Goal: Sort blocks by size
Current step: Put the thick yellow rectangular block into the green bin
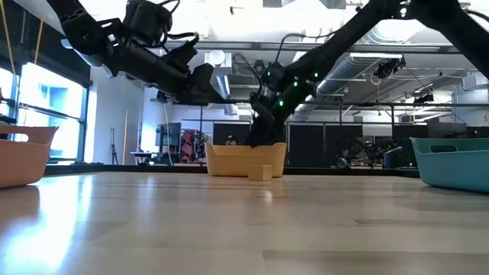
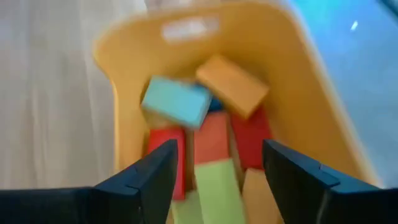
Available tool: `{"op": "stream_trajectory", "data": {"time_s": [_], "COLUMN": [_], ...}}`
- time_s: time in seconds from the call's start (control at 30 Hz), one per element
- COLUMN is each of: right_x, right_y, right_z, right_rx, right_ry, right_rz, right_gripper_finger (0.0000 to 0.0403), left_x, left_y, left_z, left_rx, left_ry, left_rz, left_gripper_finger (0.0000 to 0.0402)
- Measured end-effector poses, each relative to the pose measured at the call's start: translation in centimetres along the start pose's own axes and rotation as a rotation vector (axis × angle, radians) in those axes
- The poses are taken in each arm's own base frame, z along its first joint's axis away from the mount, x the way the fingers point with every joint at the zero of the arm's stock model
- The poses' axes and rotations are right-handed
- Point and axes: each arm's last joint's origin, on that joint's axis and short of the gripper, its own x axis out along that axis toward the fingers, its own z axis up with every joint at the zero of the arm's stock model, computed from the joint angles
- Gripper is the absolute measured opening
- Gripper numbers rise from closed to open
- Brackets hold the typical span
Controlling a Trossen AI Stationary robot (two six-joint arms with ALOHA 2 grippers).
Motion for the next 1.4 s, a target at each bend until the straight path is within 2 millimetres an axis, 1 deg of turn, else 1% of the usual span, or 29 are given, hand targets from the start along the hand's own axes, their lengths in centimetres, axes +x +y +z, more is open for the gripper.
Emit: {"op": "stream_trajectory", "data": {"time_s": [0.1, 0.17, 0.27, 0.4, 0.5, 0.57, 0.63, 0.7, 0.8, 0.87, 0.93, 1.07, 1.17, 1.27, 1.4], "right_x": [-1.5, -2.6, -4.2, -6.2, -6.4, -6.3, -6.7, -7.1, -7.8, -8.5, -9.3, -10.5, -11.1, -11.5, -12.3], "right_y": [0.2, 0.1, 0.0, -0.2, 0.4, 2.1, 4.4, 6.9, 10.5, 12.6, 14.7, 18.1, 20.6, 23.6, 27.2], "right_z": [1.4, 2.2, 2.7, 2.4, 0.7, -0.9, -2.2, -3.5, -6.0, -7.3, -8.5, -10.9, -12.0, -13.2, -14.8], "right_rx": [-0.036, -0.055, -0.063, -0.083, -0.069, -0.092, -0.149, -0.2, -0.24, -0.224, -0.191, -0.117, -0.056, -0.058, -0.072], "right_ry": [-0.082, -0.131, -0.167, -0.208, -0.225, -0.23, -0.266, -0.314, -0.361, -0.42, -0.458, -0.451, -0.447, -0.423, -0.421], "right_rz": [-0.017, -0.027, -0.04, -0.026, 0.034, 0.076, 0.087, 0.07, 0.016, -0.019, -0.009, 0.048, 0.118, 0.187, 0.203], "right_gripper_finger": [0.023, 0.0231, 0.0232, 0.0232, 0.0233, 0.0233, 0.0233, 0.0233, 0.0233, 0.0233, 0.0233, 0.0233, 0.0233, 0.0233, 0.0233], "left_x": [-0.4, -0.9, -1.4, -1.7, -2.0, -2.1, -2.3, -2.6, -3.3, -3.8, -4.3, -4.9, -4.8, -4.3, -3.0], "left_y": [-0.5, -0.8, -0.7, -0.5, -0.7, -0.9, -1.3, -1.8, -2.8, -3.6, -4.6, -6.8, -8.2, -9.6, -11.0], "left_z": [-0.7, -1.4, -2.4, -3.1, -3.4, -3.5, -3.3, -3.1, -2.9, -2.7, -2.7, -3.2, -4.0, -5.3, -7.1], "left_rx": [-0.06, -0.066, -0.104, -0.131, -0.098, -0.099, -0.124, -0.138, -0.139, -0.138, -0.113, -0.046, -0.045, -0.062, -0.102], "left_ry": [0.03, 0.051, 0.059, 0.06, 0.067, 0.067, 0.049, 0.028, 0.005, -0.005, -0.014, -0.006, 0.018, 0.056, 0.121], "left_rz": [-0.021, -0.038, -0.056, -0.142, -0.158, -0.164, -0.178, -0.196, -0.21, -0.19, -0.16, -0.115, -0.125, -0.137, -0.163], "left_gripper_finger": [0.0259, 0.0259, 0.0259, 0.0259, 0.0259, 0.0259, 0.0259, 0.0259, 0.0259, 0.0259, 0.0259, 0.0259, 0.0259, 0.0259, 0.0259]}}
